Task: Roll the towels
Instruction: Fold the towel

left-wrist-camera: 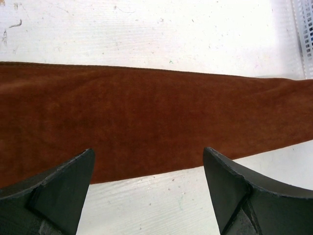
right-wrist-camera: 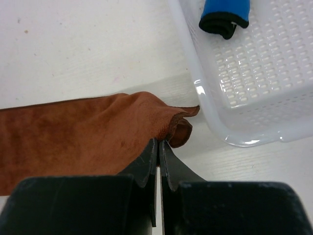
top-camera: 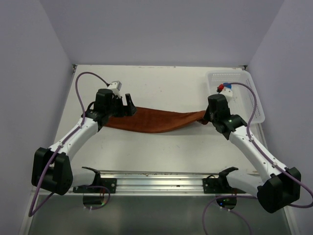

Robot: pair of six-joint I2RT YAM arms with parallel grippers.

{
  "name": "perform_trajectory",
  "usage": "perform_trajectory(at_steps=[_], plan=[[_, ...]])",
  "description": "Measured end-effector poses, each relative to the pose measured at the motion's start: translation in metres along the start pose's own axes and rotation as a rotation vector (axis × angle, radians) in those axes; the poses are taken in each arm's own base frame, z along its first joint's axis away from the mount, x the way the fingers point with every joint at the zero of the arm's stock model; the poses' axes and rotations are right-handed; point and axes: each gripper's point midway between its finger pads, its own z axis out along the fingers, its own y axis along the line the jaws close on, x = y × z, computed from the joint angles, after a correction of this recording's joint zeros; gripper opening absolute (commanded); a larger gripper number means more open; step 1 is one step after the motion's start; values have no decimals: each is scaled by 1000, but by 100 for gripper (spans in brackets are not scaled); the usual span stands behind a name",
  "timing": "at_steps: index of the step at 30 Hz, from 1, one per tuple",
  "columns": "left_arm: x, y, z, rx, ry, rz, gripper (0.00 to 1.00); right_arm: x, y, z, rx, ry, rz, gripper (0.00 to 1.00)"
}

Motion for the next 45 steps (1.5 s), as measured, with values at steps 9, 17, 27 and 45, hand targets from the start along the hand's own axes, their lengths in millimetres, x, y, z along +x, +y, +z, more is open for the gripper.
perform_trajectory(at_steps=[9,17,27,45], plan=[[-3,6,-3,-39,-18,-4,95,-44,39,-17,-157,-17,-19,0],[-35,43,-45,-296,-187,-8,96,-52,117,-11,-341,47,-107,0],[-90,79,-106,-617,-407,-45,97,-17,273,-6,-553,112,-255,0],[-104,97,-161,-786,-557,-72,99,69,447,21,-779,234,-177,0]])
